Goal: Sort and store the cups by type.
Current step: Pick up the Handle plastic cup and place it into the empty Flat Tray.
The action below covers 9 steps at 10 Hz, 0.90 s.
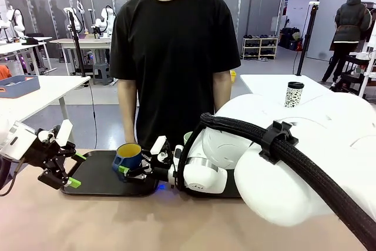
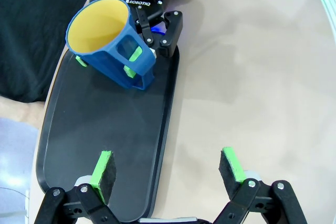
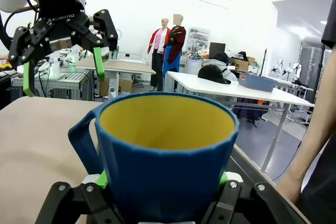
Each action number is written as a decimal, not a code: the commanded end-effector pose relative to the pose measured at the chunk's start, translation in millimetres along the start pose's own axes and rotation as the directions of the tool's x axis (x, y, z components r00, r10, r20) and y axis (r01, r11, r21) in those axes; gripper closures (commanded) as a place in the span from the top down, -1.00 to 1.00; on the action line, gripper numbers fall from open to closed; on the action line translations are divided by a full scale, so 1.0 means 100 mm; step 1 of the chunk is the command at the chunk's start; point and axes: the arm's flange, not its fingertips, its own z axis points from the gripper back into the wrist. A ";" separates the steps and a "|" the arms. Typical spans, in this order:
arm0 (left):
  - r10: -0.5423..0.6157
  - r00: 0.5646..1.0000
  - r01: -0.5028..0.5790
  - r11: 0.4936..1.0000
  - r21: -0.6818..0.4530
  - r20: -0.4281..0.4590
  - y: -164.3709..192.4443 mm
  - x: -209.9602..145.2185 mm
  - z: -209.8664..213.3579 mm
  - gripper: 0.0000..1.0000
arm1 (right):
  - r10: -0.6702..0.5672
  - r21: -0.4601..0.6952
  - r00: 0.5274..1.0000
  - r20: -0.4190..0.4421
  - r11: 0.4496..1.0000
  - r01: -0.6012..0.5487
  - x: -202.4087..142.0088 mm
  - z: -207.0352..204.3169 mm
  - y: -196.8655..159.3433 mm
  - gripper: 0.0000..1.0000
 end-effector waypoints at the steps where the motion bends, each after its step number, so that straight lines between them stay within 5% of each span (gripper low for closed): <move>1: 0.001 1.000 -0.001 1.000 0.008 0.007 0.03 0.00 -0.02 1.00 | 0.056 -0.063 0.998 0.012 0.996 -0.055 -0.53 -0.05 0.81 0.49; 9: 0.001 1.000 -0.001 1.000 0.008 0.007 0.03 0.00 -0.02 1.00 | 0.030 -0.103 0.999 -0.040 0.994 -0.034 -0.67 -0.03 0.85 0.49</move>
